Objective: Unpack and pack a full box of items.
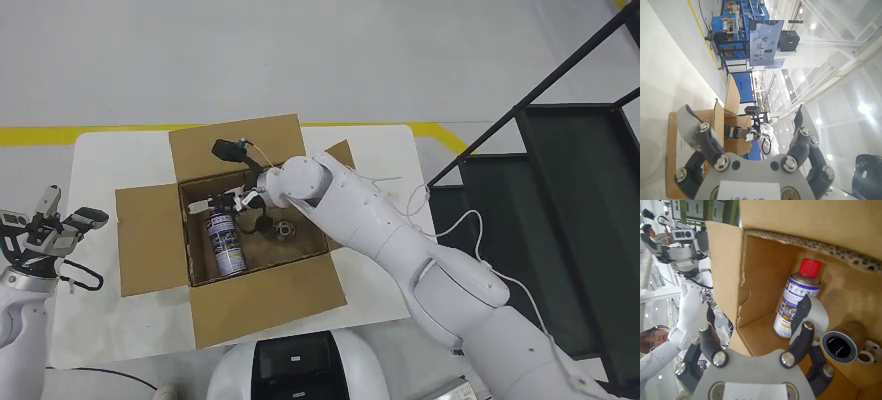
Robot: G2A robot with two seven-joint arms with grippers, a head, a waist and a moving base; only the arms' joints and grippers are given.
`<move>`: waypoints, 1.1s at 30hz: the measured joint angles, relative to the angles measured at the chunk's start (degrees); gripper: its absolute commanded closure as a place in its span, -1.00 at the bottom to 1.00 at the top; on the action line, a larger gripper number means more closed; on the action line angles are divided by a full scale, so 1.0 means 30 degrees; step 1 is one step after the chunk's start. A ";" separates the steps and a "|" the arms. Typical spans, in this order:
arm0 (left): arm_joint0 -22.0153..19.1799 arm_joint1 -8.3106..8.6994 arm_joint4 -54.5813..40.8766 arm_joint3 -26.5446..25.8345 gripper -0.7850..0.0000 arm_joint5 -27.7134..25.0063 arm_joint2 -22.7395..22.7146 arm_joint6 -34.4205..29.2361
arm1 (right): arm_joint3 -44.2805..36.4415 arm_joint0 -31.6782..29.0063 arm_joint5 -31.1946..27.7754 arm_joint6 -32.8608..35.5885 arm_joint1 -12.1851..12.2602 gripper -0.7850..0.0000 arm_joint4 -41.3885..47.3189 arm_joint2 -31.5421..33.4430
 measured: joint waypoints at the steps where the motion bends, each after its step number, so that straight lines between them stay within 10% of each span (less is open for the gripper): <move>1: 0.0000 0.0000 0.0000 0.0000 -1.00 0.0000 0.0000 0.0000 | -0.0771 -0.0335 -0.0028 -0.0093 0.0297 -1.00 -0.0297 0.0412; 14: -0.0723 0.0281 0.2895 0.1563 -1.00 -0.1593 0.0205 -0.4450 | -1.7071 -1.0318 0.2260 0.1481 0.4379 -1.00 -0.4651 0.9102; 33: -0.2786 0.0152 -0.1960 -0.0002 -1.00 0.1958 0.2389 -1.0657 | -2.3681 -2.0843 0.3972 -0.6031 0.5461 -1.00 -0.5920 1.5707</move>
